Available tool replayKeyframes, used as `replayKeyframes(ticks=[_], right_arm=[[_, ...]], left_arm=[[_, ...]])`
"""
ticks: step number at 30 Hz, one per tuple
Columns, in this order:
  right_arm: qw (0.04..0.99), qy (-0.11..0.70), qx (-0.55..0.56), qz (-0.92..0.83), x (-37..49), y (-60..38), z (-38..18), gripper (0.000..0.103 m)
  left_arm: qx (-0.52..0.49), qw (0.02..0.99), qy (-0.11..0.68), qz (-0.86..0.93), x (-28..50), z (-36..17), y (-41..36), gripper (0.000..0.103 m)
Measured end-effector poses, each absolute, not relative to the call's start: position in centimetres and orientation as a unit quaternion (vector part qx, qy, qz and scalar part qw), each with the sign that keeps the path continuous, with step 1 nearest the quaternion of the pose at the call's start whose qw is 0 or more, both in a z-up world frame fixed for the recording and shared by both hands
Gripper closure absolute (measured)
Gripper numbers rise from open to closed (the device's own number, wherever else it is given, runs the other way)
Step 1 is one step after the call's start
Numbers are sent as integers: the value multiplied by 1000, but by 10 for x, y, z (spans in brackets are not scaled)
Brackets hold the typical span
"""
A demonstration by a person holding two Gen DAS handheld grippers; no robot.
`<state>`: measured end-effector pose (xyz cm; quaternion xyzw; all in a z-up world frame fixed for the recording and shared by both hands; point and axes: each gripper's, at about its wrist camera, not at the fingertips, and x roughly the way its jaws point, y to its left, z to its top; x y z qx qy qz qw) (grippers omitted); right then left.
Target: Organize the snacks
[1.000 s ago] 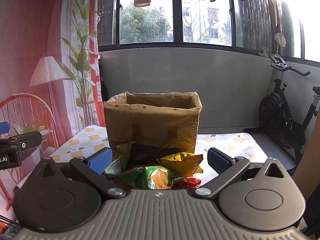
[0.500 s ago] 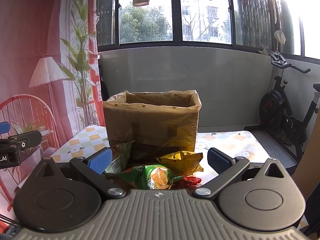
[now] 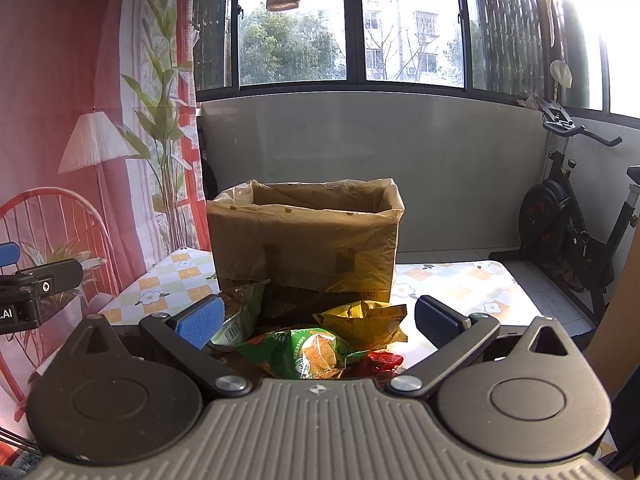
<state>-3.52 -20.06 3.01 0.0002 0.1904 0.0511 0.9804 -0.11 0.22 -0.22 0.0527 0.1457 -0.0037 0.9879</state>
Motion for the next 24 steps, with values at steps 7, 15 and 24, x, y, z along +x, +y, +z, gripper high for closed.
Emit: replayKeyframes(ticks=[7, 15, 24], right_arm=[[980, 194, 1, 52, -35, -201, 28, 0], [979, 196, 1, 54, -34, -200, 26, 0], [979, 196, 14, 60, -31, -204, 25, 0]], left_arm=[[53, 988, 147, -4, -1, -3, 2, 4], [52, 988, 148, -4, -1, -3, 2, 4], [42, 987, 157, -9, 9, -6, 4, 4]])
